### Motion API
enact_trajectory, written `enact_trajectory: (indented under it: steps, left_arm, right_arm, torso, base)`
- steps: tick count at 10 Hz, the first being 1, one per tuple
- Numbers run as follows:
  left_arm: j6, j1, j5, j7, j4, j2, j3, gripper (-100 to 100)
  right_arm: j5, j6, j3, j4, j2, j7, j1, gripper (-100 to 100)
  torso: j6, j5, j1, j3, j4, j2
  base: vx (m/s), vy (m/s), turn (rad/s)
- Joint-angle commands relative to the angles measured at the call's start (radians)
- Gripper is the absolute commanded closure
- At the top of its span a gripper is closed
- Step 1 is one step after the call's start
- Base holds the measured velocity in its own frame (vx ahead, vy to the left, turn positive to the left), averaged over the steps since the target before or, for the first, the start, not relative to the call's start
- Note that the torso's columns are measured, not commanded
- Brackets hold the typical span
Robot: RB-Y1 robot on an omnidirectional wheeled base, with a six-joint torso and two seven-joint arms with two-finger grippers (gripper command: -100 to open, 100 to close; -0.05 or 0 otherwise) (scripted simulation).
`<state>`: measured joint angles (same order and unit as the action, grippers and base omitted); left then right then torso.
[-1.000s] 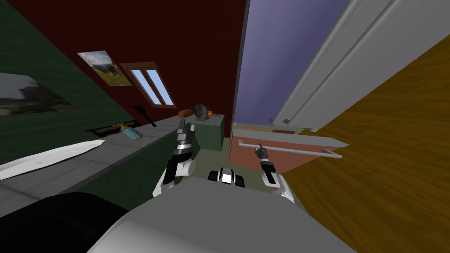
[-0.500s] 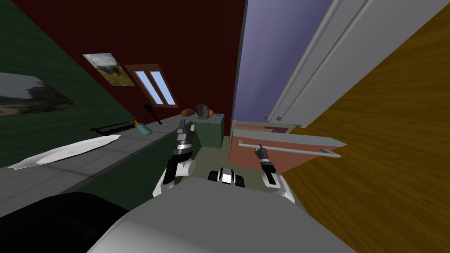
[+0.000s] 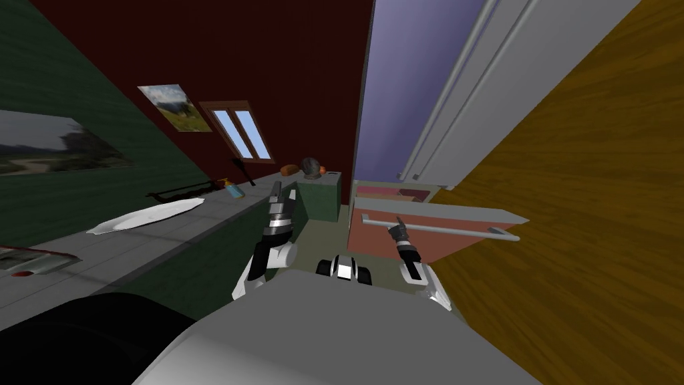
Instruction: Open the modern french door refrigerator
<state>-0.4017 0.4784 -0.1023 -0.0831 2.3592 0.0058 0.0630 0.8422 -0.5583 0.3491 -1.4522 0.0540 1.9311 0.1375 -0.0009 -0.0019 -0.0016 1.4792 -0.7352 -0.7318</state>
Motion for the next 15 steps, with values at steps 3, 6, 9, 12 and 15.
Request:
enact_trajectory:
  steps: [3, 6, 9, 12, 15]
  left_arm:
    - [0.000, 0.000, 0.000, 0.000, 0.000, 0.000, 0.000, 0]
    - [0.000, 0.000, 0.000, 0.000, 0.000, 0.000, 0.000, 0]
    - [0.000, 0.000, 0.000, 0.000, 0.000, 0.000, 0.000, 0]
    - [0.000, 0.000, 0.000, 0.000, 0.000, 0.000, 0.000, 0]
    - [0.000, 0.000, 0.000, 0.000, 0.000, 0.000, 0.000, 0]
  right_arm:
    - [0.017, 0.097, -0.026, -0.031, 0.064, -0.082, -0.037, -100]
    - [0.028, 0.164, -0.043, -0.049, 0.117, -0.142, -0.067, -100]
    - [0.040, 0.214, -0.067, -0.065, 0.147, -0.179, -0.063, -100]
    - [0.043, 0.226, -0.072, -0.056, 0.146, -0.185, -0.053, 0]
    - [0.044, 0.229, -0.073, -0.050, 0.145, -0.184, -0.048, 0]
  torso:
    - [0.000, 0.003, 0.003, 0.000, -0.002, -0.002]
    - [0.001, 0.004, 0.004, -0.006, -0.006, -0.012]
    - [0.002, 0.010, 0.009, -0.009, -0.015, -0.018]
    - [0.001, 0.006, 0.006, -0.006, -0.009, -0.011]
    - [0.001, 0.004, 0.003, -0.004, -0.005, -0.008]
  base:
    - [-0.018, 0.019, 0.044]
    - [-0.056, 0.029, 0.042]
    - [-0.055, 0.019, 0.034]
    - [0.000, 0.000, 0.000]
    - [0.000, 0.000, 0.000]
